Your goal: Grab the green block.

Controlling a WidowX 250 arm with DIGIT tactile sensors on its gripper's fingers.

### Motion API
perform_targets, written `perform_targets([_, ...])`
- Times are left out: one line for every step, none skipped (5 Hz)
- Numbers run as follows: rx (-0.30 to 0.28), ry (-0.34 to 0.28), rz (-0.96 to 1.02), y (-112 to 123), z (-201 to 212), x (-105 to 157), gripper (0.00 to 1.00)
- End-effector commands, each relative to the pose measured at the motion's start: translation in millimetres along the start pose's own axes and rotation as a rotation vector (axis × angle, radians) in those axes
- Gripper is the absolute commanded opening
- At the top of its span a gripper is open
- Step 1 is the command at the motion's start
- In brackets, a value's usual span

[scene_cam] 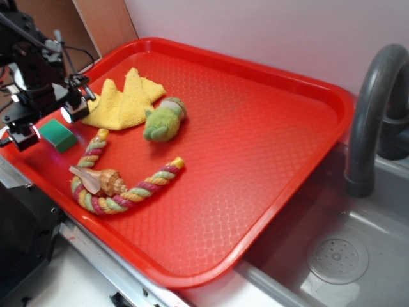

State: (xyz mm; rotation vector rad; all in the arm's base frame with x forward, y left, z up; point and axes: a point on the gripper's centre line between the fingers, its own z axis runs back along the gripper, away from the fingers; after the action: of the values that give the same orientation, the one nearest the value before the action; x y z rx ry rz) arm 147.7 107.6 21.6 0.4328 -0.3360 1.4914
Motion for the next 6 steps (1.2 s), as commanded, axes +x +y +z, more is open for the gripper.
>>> perform_targets([-0.037,-0.029,-0.044,5.7,-3.4,-10.5,1.00])
perform_targets([-0.060,-0.041,-0.026,6.2,-0.1,-15.0,0.00])
perform_targets([-0.072,-0.052,-0.026,5.6,2.0,-18.9,0.00])
perform_targets([-0.088,-0.071,-0.038,3.1,6.4,-18.7,0.00])
perform_targets([-0.118,0.000,-0.026,-2.0,33.2,-2.4,0.00])
perform_targets([-0.205,0.095,-0.190,-13.9,77.4,22.4,0.00])
